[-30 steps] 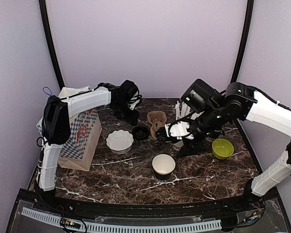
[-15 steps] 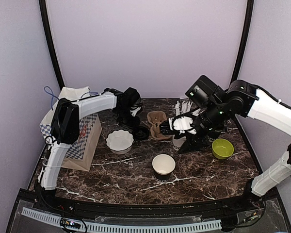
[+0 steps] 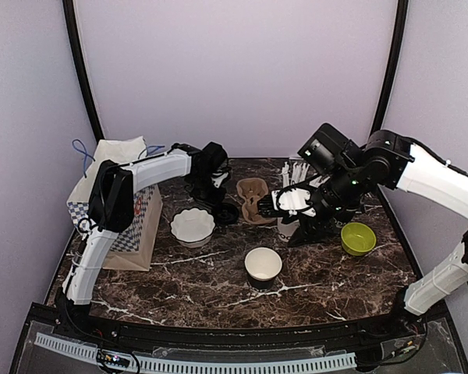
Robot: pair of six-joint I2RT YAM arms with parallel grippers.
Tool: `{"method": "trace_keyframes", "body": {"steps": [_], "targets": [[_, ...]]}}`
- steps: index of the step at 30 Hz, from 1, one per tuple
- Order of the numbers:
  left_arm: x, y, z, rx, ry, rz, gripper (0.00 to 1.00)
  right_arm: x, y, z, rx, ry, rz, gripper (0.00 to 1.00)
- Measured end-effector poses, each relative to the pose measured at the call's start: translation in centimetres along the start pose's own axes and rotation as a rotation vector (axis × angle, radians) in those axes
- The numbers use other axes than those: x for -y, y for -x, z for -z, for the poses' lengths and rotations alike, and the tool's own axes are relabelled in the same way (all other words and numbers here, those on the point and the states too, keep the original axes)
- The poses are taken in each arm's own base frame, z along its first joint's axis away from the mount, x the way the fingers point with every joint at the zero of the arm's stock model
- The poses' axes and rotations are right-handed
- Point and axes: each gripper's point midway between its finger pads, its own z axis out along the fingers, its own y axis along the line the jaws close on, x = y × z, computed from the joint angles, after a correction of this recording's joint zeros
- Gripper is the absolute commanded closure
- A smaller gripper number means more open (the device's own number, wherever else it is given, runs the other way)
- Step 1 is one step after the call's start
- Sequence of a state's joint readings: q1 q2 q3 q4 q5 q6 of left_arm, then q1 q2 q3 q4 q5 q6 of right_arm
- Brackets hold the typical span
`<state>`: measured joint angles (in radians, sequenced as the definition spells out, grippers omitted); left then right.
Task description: Pack the takeout coffee
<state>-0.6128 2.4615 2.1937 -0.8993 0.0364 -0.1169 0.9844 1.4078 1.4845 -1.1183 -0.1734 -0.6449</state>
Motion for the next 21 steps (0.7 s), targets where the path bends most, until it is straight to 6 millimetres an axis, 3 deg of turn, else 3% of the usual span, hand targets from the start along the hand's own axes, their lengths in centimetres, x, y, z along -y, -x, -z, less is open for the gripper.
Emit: {"method": "trace_keyframes", "body": {"steps": [6, 9, 11, 13, 15, 18, 21], "targets": [[0.2, 0.4, 0.9, 0.01, -0.011, -0.001, 0.86, 1.3, -0.2, 0.2, -0.013, -0.06, -0.006, 0.45], [0.8, 0.9, 2.5, 0.037, -0.04, -0.004, 0.86, 3.1, -0.1, 1.1, 0.002, -0.148, -0.012, 0.44], [1.4, 1.7, 4.5, 0.076, -0.068, -0.007, 0.87, 4.8, 0.4, 2.3, 0.039, -0.232, -0.02, 0.38], [1.9, 2.5, 6.9, 0.123, -0.097, -0.012, 0.87, 6.7, 0.9, 3.8, 0.087, -0.317, -0.051, 0.25], [2.7, 3.6, 10.3, 0.191, -0.135, -0.02, 0.87, 8.6, 1.3, 5.2, 0.135, -0.388, -0.094, 0.04], [4.3, 5.5, 17.1, 0.351, -0.222, -0.031, 0.87, 12.3, 2.4, 8.4, 0.249, -0.513, -0.2, 0.01], [6.1, 5.9, 23.7, 0.506, -0.336, -0.045, 0.87, 14.8, 2.3, 10.8, 0.337, -0.551, -0.303, 0.01]]}}
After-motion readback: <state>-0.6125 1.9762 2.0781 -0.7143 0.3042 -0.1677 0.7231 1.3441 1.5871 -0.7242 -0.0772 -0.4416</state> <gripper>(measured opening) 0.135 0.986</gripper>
